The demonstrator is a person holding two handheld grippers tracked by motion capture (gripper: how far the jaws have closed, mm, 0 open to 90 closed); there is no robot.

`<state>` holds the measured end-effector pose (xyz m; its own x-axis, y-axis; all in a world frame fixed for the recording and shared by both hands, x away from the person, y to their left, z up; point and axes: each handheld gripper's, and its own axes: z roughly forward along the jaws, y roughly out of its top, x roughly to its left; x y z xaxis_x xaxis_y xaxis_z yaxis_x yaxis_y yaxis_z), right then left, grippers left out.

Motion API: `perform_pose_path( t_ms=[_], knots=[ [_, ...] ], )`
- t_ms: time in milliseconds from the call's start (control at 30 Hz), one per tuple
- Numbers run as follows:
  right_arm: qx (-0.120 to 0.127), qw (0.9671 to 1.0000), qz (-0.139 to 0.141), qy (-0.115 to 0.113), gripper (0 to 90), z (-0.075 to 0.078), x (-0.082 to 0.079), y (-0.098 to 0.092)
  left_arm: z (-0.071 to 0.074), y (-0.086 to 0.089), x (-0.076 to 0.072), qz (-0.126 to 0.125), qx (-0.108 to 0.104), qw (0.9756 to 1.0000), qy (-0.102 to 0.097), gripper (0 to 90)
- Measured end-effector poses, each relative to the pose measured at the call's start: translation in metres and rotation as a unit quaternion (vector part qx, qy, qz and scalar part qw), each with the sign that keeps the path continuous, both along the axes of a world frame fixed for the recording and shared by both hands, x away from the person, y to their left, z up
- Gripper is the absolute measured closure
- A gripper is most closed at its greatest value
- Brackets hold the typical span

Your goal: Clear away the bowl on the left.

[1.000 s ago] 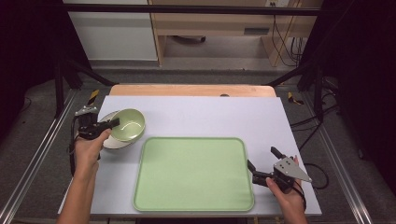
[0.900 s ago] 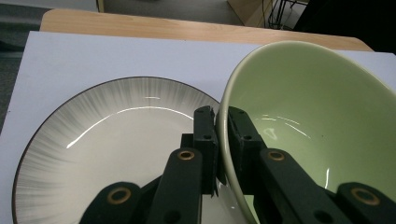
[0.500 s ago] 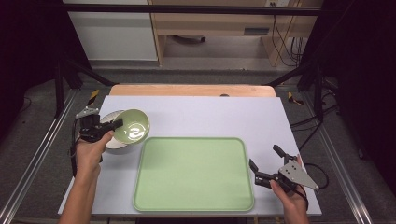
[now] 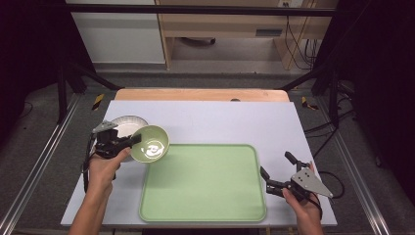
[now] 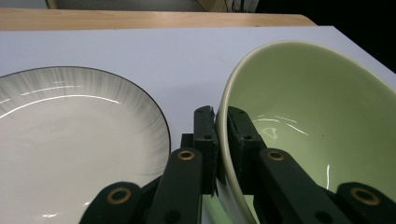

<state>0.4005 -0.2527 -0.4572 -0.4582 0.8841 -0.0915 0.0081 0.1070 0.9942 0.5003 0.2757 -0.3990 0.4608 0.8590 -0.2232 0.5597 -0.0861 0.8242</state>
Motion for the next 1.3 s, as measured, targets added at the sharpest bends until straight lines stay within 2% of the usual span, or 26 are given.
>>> perform_pose_path(
  t_ms=[267,500,833,1300],
  knots=[
    [0.002,1.0000,0.001,0.008,3.5,-0.001,0.001,0.000,-0.005,-0.026,-0.003,-0.022,0.013,0.9997,-0.002,83.0],
    [-0.001,1.0000,0.001,0.006,3.6,-0.001,0.001,0.001,-0.010,-0.049,-0.005,-0.059,0.024,0.9980,0.005,83.1],
    [-0.004,0.9999,0.001,0.009,3.6,-0.001,0.001,0.002,-0.015,-0.068,-0.007,-0.081,0.031,0.9962,0.009,83.1],
    [-0.005,0.9999,0.002,0.012,3.7,-0.002,0.002,0.002,-0.024,-0.086,-0.010,-0.107,0.038,0.9932,0.022,83.0]
  ],
)
